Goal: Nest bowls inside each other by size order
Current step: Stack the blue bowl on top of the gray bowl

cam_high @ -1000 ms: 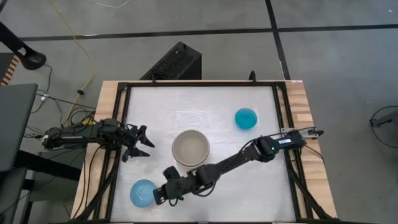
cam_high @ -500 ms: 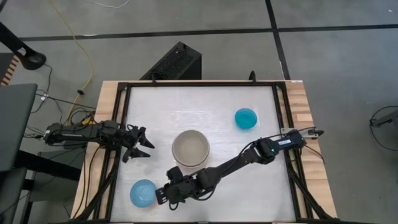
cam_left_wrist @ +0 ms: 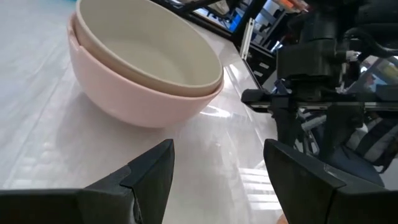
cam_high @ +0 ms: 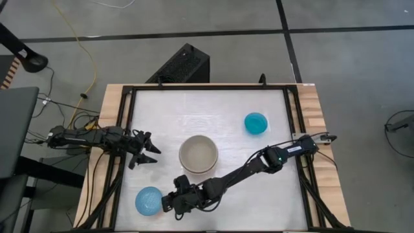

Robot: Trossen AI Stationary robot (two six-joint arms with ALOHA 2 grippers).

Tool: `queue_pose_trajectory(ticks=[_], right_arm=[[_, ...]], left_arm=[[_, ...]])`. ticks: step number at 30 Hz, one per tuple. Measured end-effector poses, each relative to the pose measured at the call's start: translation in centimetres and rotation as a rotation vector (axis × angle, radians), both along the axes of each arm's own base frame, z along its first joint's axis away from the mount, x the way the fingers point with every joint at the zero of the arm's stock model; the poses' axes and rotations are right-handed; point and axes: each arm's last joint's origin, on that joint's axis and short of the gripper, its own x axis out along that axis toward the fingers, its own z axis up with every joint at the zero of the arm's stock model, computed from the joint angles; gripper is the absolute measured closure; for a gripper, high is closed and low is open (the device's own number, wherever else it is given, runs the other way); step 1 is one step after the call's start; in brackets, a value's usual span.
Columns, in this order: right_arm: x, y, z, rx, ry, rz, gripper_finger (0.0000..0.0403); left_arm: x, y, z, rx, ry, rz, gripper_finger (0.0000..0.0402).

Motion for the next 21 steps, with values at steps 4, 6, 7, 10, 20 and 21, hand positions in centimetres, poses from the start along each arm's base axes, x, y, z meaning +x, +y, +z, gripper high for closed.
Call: queue_pose_trajectory(ticks=[4, 6, 7, 10, 20, 21], right_arm=[[0.2, -0.1, -0.4, -0.005, -0.006, -0.016, 0.0245], [0.4, -0.1, -0.7, -0.008, -0.018, -0.028, 0.0247], [0.4, -0.1, -0.7, -0.004, -0.027, -0.028, 0.0248], [1.0, 0.1, -1.2, 0.034, -0.082, -0.05, 0.025], [1.4, -0.2, -2.5, 0.026, -0.069, -0.065, 0.0251], [1.4, -0.3, -2.6, 0.022, -0.068, -0.064, 0.0251]], left_arm=[[0.0, 0.0, 0.0, 0.003, 0.004, 0.007, 0.0164], [0.0, -0.1, 0.0, 0.004, 0.003, 0.007, 0.0164], [0.0, -0.1, 0.0, 0.004, 0.004, 0.007, 0.0164], [0.0, -0.1, 0.0, 0.005, 0.004, 0.01, 0.0164], [0.0, 0.0, -0.1, 0.004, 0.008, 0.026, 0.0164], [0.0, 0.0, -0.1, 0.004, 0.007, 0.026, 0.0164]])
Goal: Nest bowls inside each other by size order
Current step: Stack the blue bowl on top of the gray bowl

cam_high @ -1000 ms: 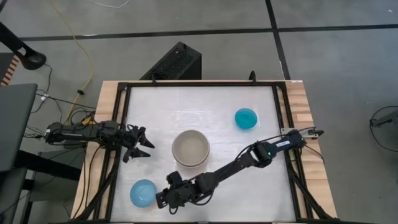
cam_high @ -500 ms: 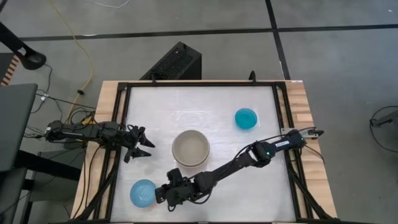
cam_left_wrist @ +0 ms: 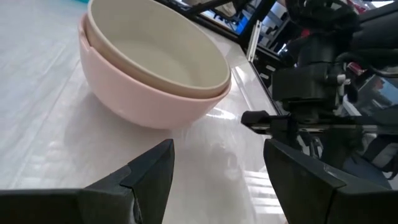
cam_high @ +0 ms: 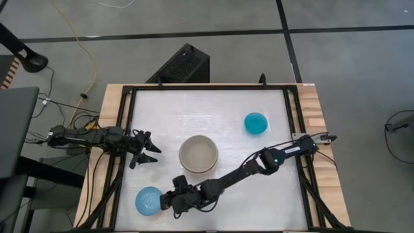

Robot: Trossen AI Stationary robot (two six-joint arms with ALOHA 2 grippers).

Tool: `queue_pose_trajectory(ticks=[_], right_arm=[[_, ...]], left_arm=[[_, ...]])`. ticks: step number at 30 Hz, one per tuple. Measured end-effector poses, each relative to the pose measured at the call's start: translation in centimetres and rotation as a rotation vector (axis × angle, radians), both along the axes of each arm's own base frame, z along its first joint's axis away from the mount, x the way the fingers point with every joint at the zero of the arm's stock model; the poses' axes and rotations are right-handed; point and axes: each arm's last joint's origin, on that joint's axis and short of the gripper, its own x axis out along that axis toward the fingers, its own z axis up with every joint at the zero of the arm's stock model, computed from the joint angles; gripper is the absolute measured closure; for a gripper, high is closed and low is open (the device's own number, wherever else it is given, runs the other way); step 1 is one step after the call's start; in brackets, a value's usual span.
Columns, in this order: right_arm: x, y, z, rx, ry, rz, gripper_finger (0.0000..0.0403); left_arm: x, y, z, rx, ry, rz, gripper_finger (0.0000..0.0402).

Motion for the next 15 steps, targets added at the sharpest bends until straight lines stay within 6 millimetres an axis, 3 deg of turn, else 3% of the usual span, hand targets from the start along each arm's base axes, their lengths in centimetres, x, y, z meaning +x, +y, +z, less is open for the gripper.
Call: queue_pose_trajectory(ticks=[9, 15], right_arm=[[0.2, -0.2, 0.0, -0.025, -0.001, 0.05, 0.0251], [0.6, -0.1, -1.3, -0.017, -0.011, 0.061, 0.0251]], left_arm=[[0.0, 0.0, 0.0, 0.001, 0.001, 0.003, 0.0164], [0.0, 0.0, 0.0, 0.005, 0.001, 0.007, 0.0164]])
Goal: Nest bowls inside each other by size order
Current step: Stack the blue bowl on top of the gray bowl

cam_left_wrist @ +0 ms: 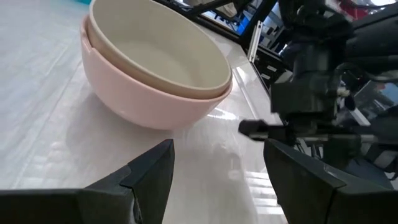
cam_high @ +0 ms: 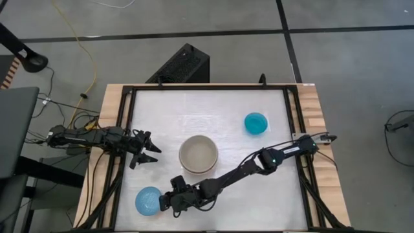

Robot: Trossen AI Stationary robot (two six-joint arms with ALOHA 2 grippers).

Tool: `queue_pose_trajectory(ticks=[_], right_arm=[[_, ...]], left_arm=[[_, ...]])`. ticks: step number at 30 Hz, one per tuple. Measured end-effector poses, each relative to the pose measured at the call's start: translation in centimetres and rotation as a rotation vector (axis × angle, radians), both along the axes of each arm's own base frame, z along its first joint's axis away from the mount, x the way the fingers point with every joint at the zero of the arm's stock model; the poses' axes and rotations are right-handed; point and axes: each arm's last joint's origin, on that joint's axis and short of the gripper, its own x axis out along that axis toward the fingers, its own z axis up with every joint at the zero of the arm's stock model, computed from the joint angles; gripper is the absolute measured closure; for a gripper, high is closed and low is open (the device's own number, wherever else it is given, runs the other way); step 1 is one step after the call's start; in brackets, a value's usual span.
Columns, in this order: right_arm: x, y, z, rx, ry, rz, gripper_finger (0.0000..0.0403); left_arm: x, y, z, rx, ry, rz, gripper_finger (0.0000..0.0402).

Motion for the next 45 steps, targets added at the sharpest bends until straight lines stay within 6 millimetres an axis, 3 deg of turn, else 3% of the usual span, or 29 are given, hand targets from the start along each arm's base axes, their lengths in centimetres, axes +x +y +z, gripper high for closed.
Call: queue_pose_trajectory(ticks=[12, 28, 45], right_arm=[[0.3, -0.2, -1.6, -0.004, 0.027, 0.004, 0.0261], [0.4, -0.4, -1.6, 0.025, 0.025, -0.015, 0.0396], [1.1, -1.7, -0.7, 0.004, 0.008, -0.015, 0.0403]], left_arm=[[0.1, 0.0, 0.0, -0.014, 0.007, 0.0, 0.0164], [0.1, 0.0, 0.0, -0.015, 0.006, -0.005, 0.0164], [0.0, -0.1, 0.0, -0.029, 0.008, -0.025, 0.0164]])
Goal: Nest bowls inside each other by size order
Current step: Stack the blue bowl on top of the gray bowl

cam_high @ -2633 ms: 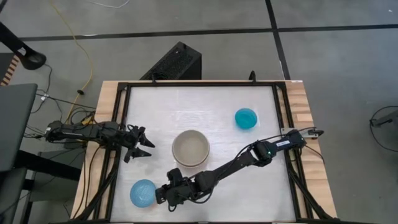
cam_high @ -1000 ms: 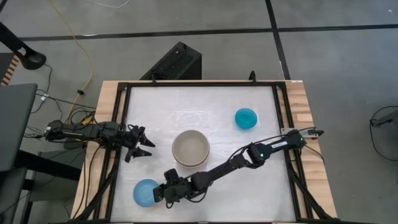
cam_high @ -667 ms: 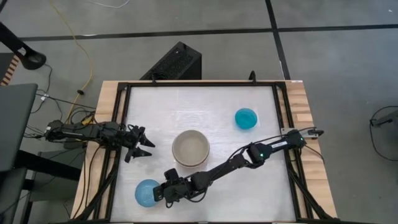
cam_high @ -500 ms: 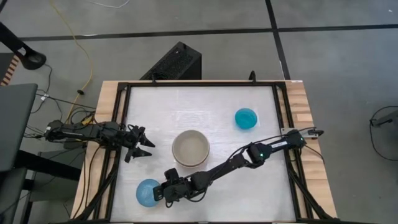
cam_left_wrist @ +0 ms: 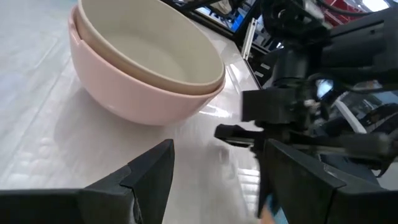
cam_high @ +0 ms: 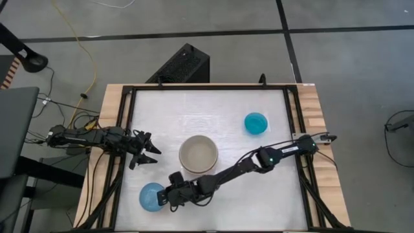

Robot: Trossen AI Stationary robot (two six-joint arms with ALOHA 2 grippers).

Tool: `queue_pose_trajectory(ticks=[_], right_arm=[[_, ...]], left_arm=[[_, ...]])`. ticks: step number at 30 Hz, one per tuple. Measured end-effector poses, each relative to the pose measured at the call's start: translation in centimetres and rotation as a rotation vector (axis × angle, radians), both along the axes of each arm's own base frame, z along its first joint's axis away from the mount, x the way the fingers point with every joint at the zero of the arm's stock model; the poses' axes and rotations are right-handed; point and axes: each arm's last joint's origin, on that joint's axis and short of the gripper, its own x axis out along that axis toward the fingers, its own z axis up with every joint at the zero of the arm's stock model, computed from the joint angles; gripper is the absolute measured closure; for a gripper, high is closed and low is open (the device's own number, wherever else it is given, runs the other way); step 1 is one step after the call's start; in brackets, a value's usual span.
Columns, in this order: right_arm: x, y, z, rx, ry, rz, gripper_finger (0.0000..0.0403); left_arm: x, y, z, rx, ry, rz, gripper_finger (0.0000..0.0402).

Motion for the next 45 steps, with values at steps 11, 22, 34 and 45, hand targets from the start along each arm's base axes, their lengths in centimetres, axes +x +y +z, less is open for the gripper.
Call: queue_pose_trajectory(ticks=[11, 22, 34, 45], right_arm=[[-0.5, -0.3, 4.4, -0.032, -0.066, 0.042, 0.0403], [-2.4, -2.8, 11.3, -0.161, -0.048, 0.082, 0.0403], [-6.7, -9.9, 16.7, -0.259, 0.27, 0.079, 0.0403], [-10.6, -14.4, 19.0, -0.22, 0.52, 0.108, 0.0403]], left_arm=[[0.0, 0.0, 0.0, 0.006, -0.006, -0.005, 0.0164], [0.0, 0.0, 0.1, 0.021, -0.022, -0.008, 0.0164], [0.0, 0.0, 0.1, 0.106, -0.052, -0.033, 0.0164], [0.0, 0.0, 0.1, 0.22, -0.09, -0.055, 0.0164]])
